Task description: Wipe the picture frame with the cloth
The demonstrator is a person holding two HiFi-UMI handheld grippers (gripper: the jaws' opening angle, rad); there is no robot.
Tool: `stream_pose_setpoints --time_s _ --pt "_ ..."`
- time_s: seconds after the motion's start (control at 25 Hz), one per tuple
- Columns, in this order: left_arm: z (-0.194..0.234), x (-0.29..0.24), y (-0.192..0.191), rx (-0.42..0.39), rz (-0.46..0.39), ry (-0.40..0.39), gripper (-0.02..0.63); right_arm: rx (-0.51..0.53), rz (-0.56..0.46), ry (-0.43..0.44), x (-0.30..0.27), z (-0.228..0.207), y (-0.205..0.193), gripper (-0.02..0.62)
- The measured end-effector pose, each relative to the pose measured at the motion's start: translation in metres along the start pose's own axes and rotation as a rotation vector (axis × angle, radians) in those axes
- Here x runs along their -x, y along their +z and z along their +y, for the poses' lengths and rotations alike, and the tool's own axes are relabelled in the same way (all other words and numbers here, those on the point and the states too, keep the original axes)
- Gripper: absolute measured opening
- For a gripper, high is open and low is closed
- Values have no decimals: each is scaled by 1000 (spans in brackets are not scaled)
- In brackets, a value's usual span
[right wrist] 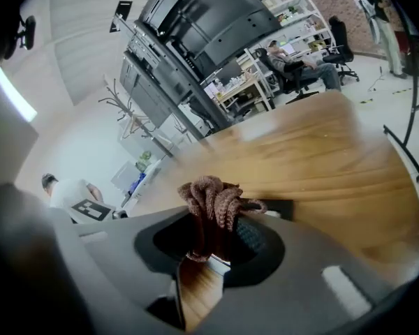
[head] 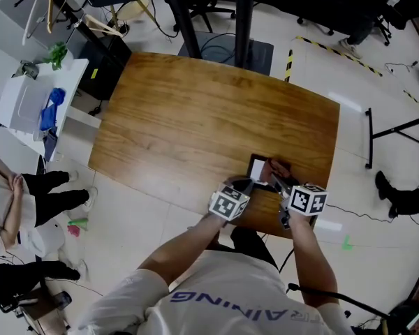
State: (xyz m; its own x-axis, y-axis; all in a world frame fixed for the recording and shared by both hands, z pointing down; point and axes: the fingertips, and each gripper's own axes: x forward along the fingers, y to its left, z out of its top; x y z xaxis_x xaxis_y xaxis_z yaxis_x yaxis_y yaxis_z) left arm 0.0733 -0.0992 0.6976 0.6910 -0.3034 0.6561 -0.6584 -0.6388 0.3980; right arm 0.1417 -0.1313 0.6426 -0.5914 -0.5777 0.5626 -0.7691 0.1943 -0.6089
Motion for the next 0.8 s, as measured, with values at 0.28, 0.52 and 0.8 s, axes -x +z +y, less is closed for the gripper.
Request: stream_pose_setpoints --time_s 0.28,0.52,0.8 --pt "-3 0 0 17 -3 -8 6 11 133 27 -58 22 -21 115" --pt "-1 1 1 24 -14 -3 8 25 147 -39 -54 12 -23 115" --pt "0 1 0 27 -20 9 6 6 144 -92 -26 -15 -28 115"
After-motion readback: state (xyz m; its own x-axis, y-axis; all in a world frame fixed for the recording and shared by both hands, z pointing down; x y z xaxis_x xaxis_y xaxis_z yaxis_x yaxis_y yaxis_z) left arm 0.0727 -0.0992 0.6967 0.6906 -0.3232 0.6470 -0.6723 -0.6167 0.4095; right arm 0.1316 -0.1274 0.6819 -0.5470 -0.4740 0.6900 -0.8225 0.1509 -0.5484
